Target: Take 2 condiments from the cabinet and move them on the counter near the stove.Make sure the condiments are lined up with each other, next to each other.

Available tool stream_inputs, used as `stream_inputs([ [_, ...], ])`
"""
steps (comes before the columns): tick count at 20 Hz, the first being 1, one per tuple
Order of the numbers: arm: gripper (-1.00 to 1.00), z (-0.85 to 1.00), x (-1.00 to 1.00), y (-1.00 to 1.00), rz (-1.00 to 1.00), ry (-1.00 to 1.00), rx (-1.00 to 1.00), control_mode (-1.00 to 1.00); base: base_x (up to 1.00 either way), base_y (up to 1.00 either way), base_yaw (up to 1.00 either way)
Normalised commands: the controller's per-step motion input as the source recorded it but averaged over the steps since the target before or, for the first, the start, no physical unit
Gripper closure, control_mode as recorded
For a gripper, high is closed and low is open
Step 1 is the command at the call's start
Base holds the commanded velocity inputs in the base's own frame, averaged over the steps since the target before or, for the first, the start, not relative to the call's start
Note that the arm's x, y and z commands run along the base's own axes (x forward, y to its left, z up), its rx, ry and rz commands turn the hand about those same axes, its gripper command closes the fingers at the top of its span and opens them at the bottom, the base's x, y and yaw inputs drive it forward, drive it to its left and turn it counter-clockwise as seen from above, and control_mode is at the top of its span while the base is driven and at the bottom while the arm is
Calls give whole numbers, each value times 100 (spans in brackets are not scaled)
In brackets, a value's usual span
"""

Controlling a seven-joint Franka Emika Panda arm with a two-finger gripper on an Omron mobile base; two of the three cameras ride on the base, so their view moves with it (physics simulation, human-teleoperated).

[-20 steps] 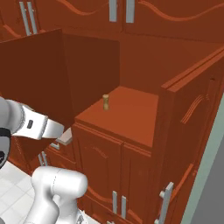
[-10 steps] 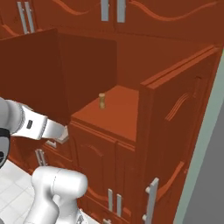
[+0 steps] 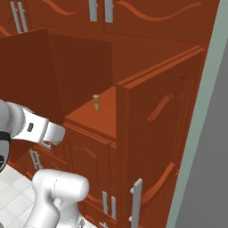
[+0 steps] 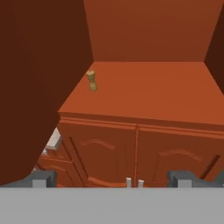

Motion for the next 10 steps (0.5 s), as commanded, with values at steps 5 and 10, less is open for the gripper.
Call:
stream_inputs([
  [5,-100,0,0,0,0,0,0,100,61,-24,0],
  [10,-100,0,0,0,0,0,0,100,57,-12,0],
])
